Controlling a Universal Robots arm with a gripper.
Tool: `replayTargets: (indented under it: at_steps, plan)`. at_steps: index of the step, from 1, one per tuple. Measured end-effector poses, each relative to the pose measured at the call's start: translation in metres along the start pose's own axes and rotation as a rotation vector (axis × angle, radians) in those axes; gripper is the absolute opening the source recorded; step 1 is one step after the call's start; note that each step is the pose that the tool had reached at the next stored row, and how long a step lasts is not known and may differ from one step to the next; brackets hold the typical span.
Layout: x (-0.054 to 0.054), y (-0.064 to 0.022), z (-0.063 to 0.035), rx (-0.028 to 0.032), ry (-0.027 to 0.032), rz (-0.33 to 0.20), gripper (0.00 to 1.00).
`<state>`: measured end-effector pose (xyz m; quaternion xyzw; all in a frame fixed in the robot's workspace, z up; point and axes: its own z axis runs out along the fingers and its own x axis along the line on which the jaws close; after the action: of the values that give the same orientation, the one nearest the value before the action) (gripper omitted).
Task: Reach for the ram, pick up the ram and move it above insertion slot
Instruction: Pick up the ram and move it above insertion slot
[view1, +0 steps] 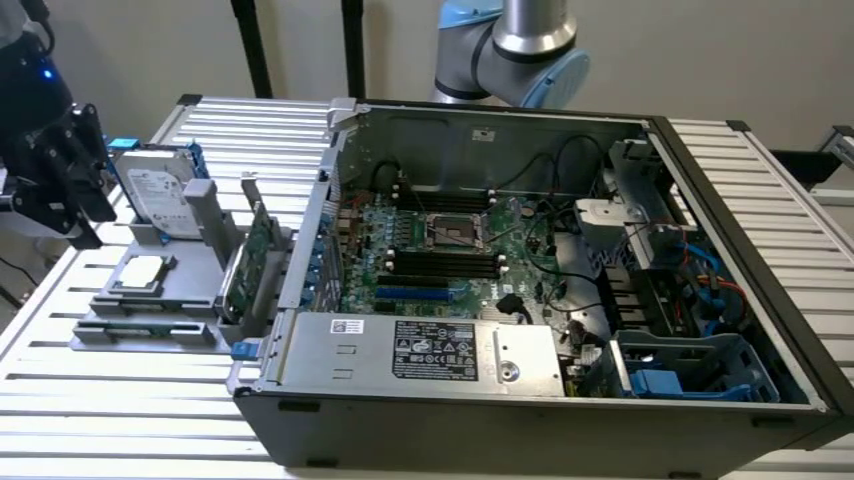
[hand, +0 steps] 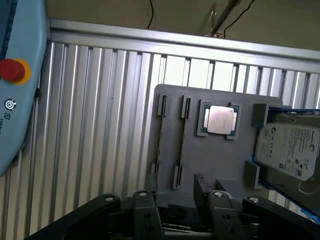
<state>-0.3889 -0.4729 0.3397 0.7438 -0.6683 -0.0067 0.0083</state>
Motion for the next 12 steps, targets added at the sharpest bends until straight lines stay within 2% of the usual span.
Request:
replayTargets:
  at_steps: [12]
  plan:
    - [0.006,0.0002,0.0220,0.0016,-0.0002,0.017,0.42]
